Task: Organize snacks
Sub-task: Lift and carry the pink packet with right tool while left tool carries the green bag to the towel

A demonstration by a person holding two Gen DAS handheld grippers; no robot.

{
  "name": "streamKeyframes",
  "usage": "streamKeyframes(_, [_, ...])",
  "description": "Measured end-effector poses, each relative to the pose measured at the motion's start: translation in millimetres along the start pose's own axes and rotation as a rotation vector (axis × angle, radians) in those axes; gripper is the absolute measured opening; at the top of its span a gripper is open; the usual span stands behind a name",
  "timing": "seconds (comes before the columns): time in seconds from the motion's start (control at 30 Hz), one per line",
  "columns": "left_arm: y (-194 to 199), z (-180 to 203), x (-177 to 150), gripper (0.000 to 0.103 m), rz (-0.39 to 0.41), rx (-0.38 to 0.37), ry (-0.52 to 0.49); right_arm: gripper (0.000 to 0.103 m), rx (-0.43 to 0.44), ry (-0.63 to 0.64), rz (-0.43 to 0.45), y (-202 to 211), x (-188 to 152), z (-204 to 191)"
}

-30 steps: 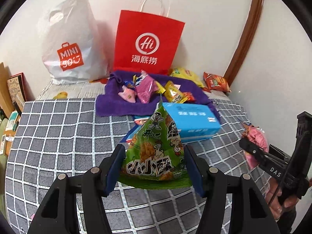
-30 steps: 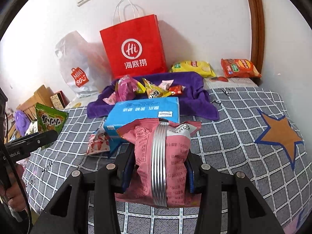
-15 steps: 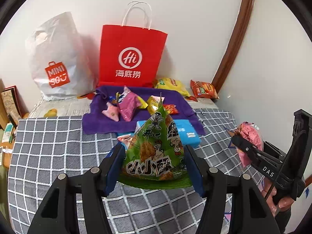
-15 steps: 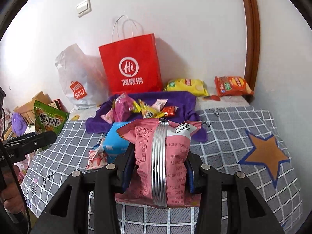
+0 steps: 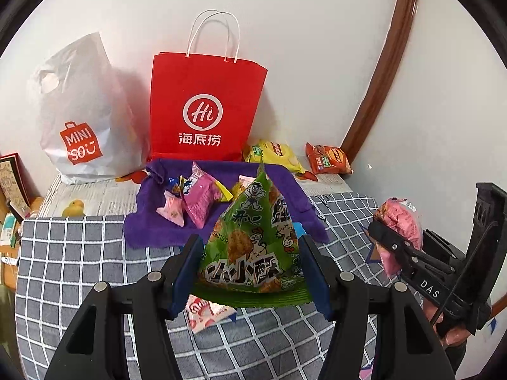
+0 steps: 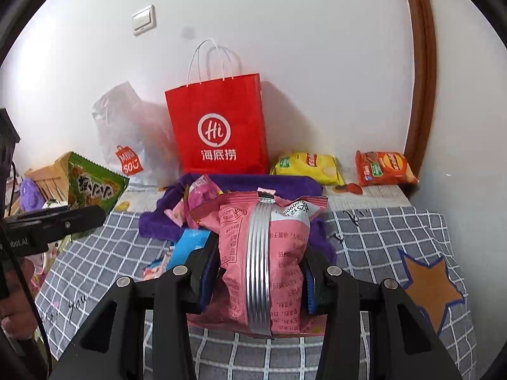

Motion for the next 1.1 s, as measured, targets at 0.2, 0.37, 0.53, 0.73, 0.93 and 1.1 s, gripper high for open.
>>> streamKeyframes(0.2, [-8, -3, 22, 0.059, 0.006, 0.014, -0.003, 0.044, -0.004, -0.006, 0.018, -15, 24, 4])
streamKeyframes(0.37, [-16, -8, 42, 0.059, 0.018, 0.033, -0.004, 0.044, -0.004, -0.007, 0.023, -33, 44, 7])
streamKeyframes(0.53, [-27, -16, 60, 0.059, 0.02, 0.042, 0.004, 0.044, 0.004, -0.011, 0.017, -54, 64, 7])
streamKeyframes(0.73, [-42, -25, 80, 0.059, 0.016, 0.061, -0.001, 0.044, 0.019, -0.021, 0.017, -80, 88, 9])
streamKeyframes(0.93, [-56, -42, 100, 0.059, 0.027, 0.086, 0.026, 0.044, 0.011, -0.011, 0.01, -102, 103, 16])
streamKeyframes(1.1, [-69, -59, 114, 0.059, 0.027, 0.098, 0.057, 0.044, -0.012, -0.012, -0.007, -123, 110, 30])
Point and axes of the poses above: each gripper's, at about its wrist camera, not at the fingertips, and y roughly against the way its jaws point, z to its right, x to its top, the point moved 4 cm from there along -y, roughly the way its jaws point, and after that the axes turned 11 degrees about y, right-handed, at the moved point
